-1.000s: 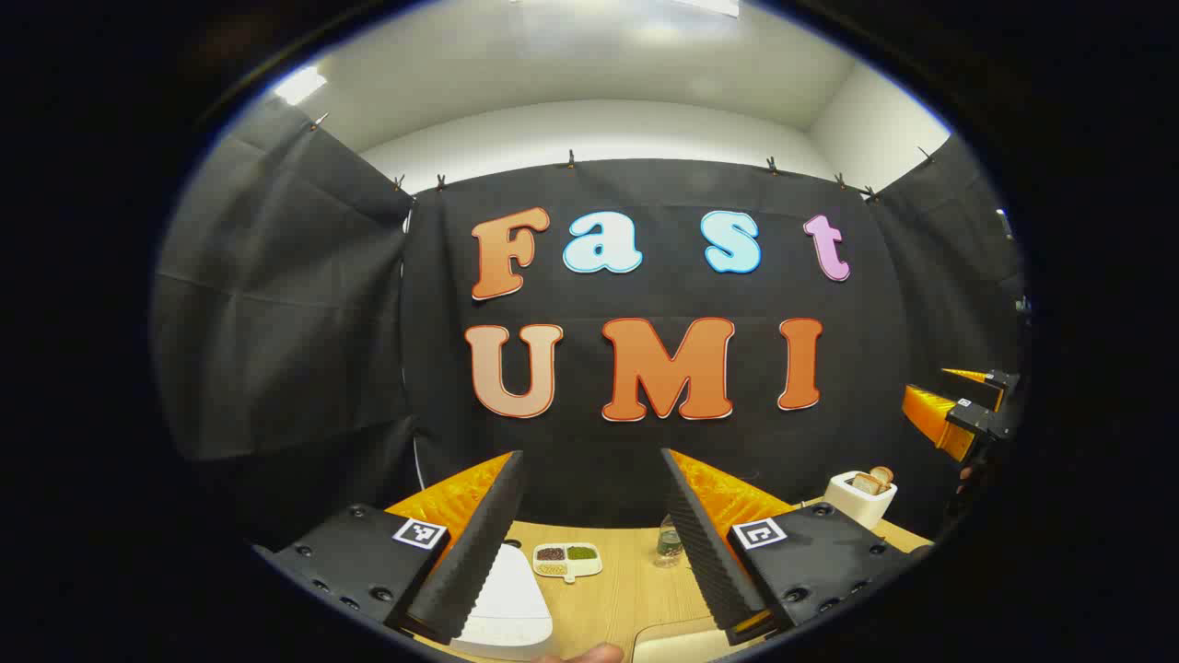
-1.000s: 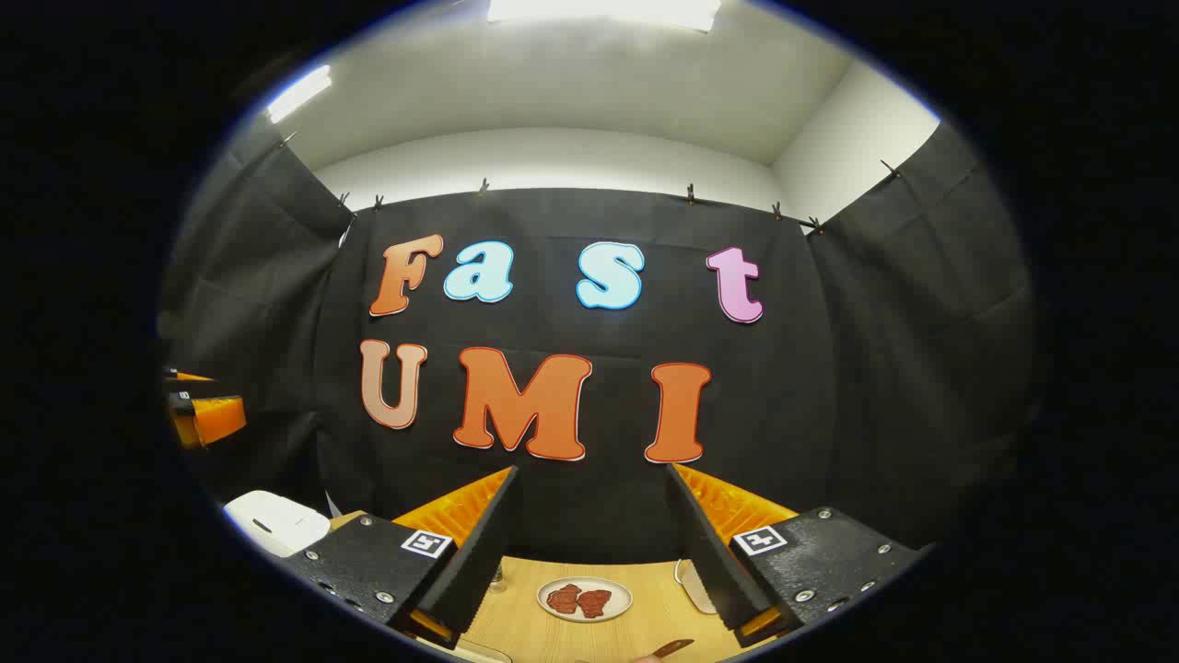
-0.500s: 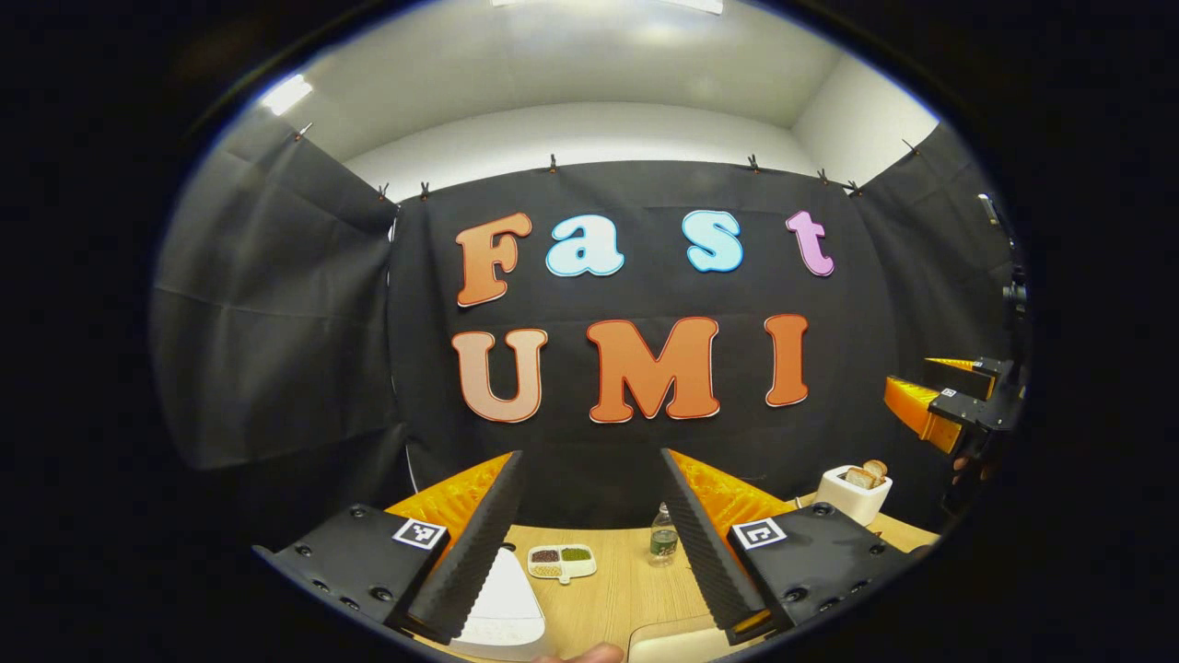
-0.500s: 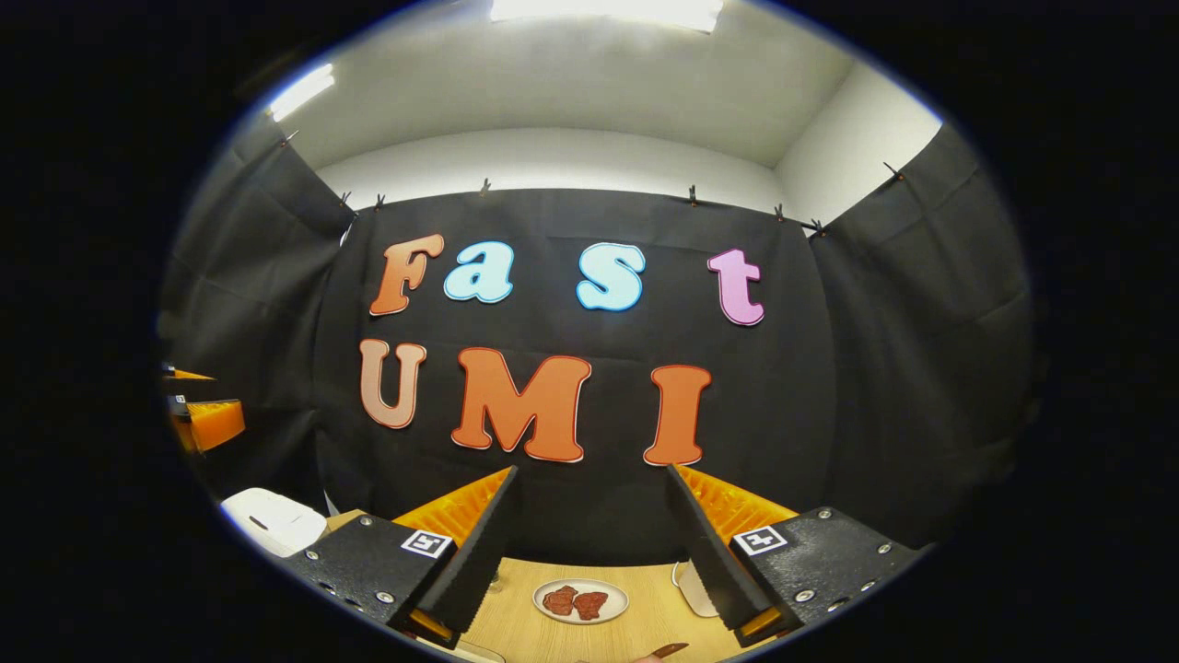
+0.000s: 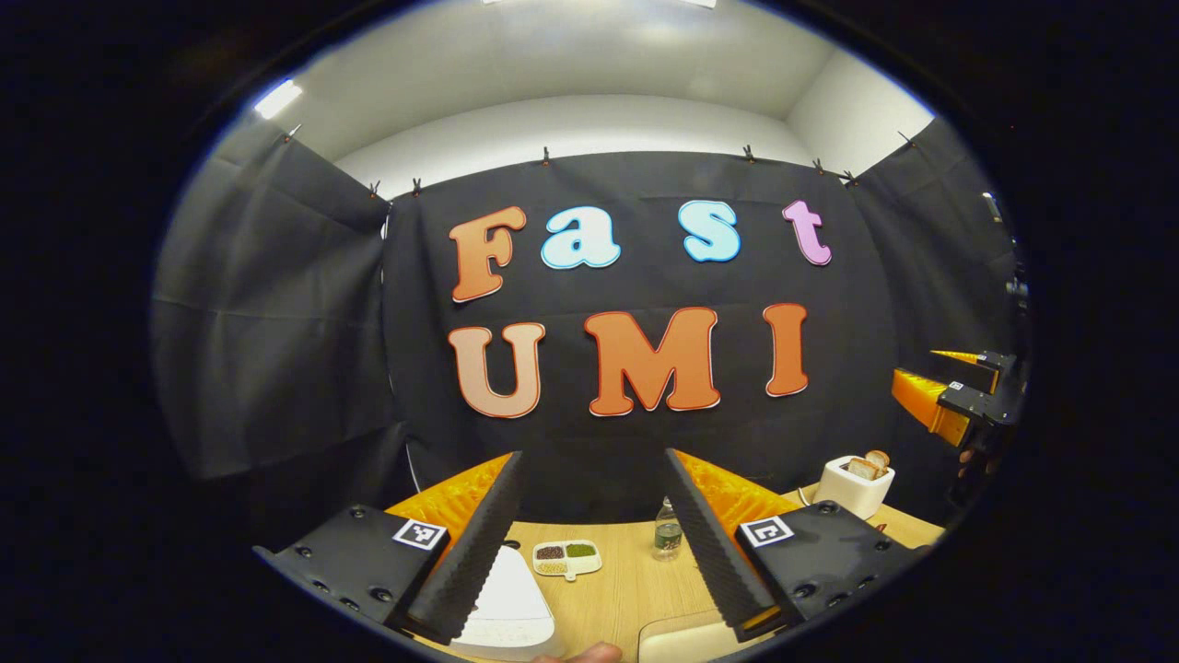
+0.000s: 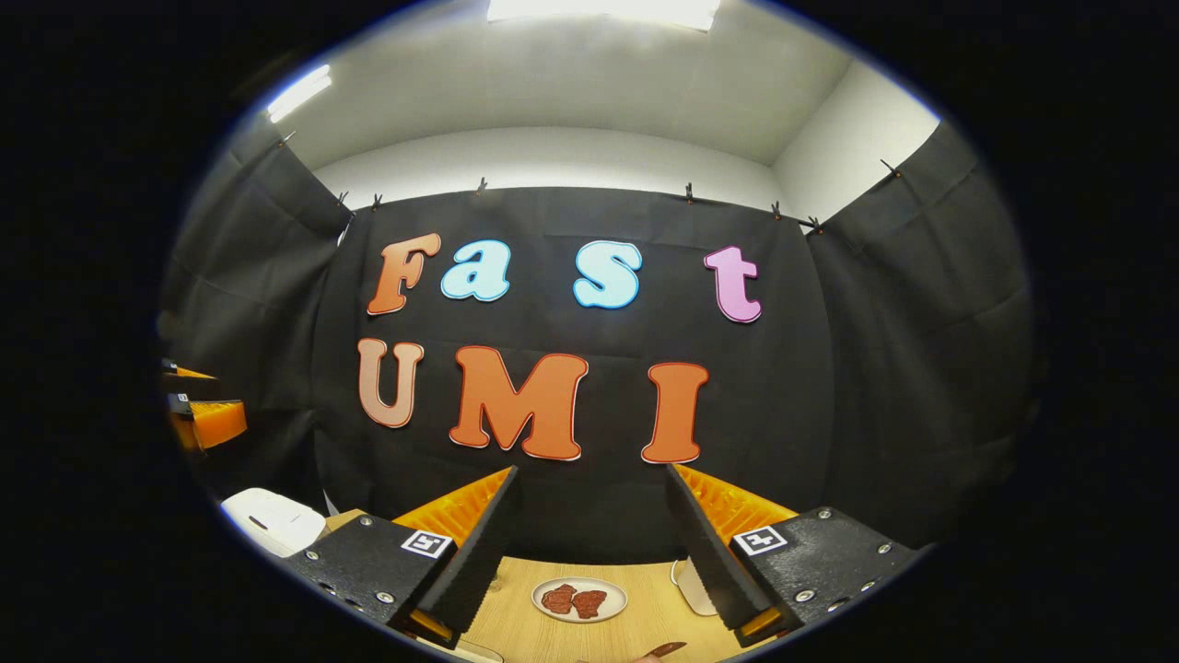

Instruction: Close the left gripper, press the button to open the rice cooker; take a wooden spoon from the chopstick holder with the right hand, scoop a spoonful of rice and pour it into the rice cooker, then put the wooden spoon back into the chopstick holder.

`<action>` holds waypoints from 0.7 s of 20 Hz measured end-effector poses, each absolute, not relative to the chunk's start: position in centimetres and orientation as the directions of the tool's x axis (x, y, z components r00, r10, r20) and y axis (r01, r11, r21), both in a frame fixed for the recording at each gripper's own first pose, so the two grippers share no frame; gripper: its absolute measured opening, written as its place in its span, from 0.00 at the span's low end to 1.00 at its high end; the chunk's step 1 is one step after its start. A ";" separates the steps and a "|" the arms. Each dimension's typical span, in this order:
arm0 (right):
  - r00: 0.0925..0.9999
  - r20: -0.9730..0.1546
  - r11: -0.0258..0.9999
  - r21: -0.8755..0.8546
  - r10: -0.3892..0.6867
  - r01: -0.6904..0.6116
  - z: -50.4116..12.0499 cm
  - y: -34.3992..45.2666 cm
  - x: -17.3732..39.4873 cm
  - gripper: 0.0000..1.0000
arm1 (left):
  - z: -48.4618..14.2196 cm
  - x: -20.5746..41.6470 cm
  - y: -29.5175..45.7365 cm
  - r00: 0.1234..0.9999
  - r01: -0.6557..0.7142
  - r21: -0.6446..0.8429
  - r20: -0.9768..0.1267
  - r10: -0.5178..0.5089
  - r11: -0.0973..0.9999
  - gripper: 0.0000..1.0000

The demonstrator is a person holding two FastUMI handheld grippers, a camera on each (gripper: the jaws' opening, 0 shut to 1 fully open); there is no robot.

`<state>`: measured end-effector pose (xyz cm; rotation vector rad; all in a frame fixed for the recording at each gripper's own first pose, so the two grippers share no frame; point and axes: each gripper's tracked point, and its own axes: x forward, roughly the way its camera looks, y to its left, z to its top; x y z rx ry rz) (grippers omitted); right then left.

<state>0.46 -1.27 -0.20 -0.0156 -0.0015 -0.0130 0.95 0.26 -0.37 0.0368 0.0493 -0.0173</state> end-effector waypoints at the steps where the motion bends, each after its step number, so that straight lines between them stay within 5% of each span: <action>1: 1.000 -0.001 1.000 -0.014 -0.017 0.017 -0.2 -1.4 0.4 0.95 | -0.4 1.2 1.0 0.998 0.006 0.028 -0.060 -0.004 1.000 0.97; 10: 0.997 -0.014 0.997 0.004 -0.075 0.075 0.1 -3.4 0.0 0.95 | 0.8 2.4 11.2 0.982 -0.172 -0.016 -0.082 0.170 0.985 0.97; 14: 0.994 -0.028 0.994 -0.015 -0.110 0.110 -0.4 -4.3 -0.9 0.98 | -2.2 3.1 13.9 0.960 -0.223 0.021 -0.168 0.223 0.975 0.46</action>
